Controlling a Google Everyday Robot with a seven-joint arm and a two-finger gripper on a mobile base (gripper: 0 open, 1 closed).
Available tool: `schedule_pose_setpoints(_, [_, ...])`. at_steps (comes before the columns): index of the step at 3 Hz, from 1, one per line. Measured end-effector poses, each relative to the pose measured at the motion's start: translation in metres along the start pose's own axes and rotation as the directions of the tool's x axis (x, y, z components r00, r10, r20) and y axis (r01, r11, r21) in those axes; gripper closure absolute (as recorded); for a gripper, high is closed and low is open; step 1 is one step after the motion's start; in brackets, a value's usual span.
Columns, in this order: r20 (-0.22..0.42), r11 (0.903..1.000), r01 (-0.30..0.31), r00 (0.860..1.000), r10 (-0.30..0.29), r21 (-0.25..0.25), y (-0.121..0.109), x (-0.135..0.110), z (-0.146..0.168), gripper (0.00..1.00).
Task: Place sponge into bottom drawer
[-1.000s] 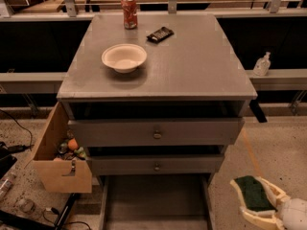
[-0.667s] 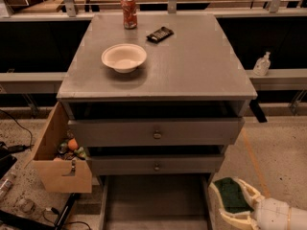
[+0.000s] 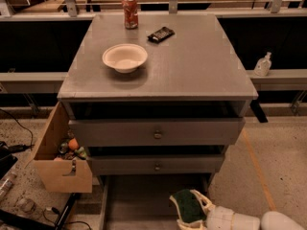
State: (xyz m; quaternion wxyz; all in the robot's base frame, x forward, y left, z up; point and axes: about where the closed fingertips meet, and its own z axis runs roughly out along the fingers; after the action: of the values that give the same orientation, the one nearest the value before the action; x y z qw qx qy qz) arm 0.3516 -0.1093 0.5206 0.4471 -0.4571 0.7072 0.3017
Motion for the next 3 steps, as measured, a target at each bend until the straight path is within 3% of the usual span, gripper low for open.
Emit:
schedule_pose_setpoints(2, [0.044,0.9971,-0.054,0.997,0.056,-0.053,0.029,0.027,0.101,1.0])
schedule_pose_setpoints(3, [0.044,0.9971,-0.054,0.997,0.056,-0.053,0.029,0.027,0.101,1.0])
